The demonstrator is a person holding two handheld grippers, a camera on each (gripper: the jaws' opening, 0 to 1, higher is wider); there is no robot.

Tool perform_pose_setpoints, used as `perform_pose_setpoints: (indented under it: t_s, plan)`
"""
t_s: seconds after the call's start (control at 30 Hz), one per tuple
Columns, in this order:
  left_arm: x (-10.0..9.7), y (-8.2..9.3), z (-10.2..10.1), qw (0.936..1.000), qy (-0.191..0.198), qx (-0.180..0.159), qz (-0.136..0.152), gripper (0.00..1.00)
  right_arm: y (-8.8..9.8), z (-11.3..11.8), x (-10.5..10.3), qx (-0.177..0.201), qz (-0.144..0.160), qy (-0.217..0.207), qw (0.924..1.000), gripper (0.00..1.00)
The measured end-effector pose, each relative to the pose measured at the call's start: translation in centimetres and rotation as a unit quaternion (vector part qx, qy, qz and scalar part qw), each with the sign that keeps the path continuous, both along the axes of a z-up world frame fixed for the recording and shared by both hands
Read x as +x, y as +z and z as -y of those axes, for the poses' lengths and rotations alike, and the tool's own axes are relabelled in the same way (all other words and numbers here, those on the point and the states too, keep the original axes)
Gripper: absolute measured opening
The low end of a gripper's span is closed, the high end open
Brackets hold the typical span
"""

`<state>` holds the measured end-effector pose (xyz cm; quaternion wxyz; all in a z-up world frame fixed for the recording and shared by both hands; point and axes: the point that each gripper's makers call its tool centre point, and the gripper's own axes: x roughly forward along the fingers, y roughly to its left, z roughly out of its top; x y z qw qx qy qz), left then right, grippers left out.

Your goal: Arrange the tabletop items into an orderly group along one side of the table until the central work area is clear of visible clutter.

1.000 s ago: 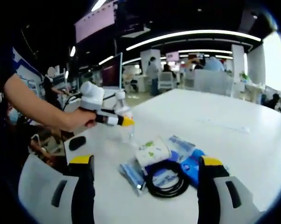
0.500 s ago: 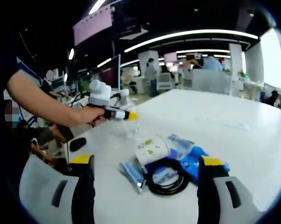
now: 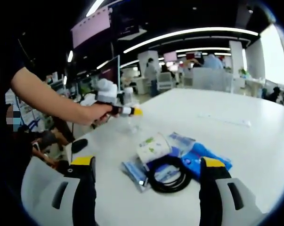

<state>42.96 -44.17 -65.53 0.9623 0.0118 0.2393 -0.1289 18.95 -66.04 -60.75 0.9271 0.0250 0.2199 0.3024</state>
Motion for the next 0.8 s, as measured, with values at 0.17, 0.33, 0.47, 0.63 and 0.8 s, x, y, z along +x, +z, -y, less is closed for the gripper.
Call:
perform_pose_setpoints:
  t_s: [0.17, 0.33, 0.47, 0.63, 0.8]
  plan:
    - [0.9, 0.1, 0.2, 1.0000, -0.006, -0.004, 0.003, 0.41, -0.2, 0.1, 0.0, 0.006, -0.007, -0.004, 0.9999, 0.90]
    - [1.4, -0.1, 0.3, 1.0000, -0.007, -0.006, 0.002, 0.41, -0.4, -0.1, -0.1, -0.004, -0.006, -0.001, 1.0000, 0.90]
    - [1.9, -0.2, 0.5, 0.9999, -0.011, -0.002, 0.003, 0.41, -0.8, -0.6, -0.4, -0.022, -0.008, 0.014, 0.9996, 0.89]
    - [2.6, -0.4, 0.1, 1.0000, -0.003, -0.007, 0.003, 0.41, -1.1, -0.5, -0.6, -0.022, -0.015, 0.013, 0.9996, 0.90]
    - [3.2, -0.9, -0.3, 1.0000, 0.001, -0.004, 0.000, 0.41, -1.4, -0.3, -0.8, -0.022, -0.020, 0.010, 0.9995, 0.90]
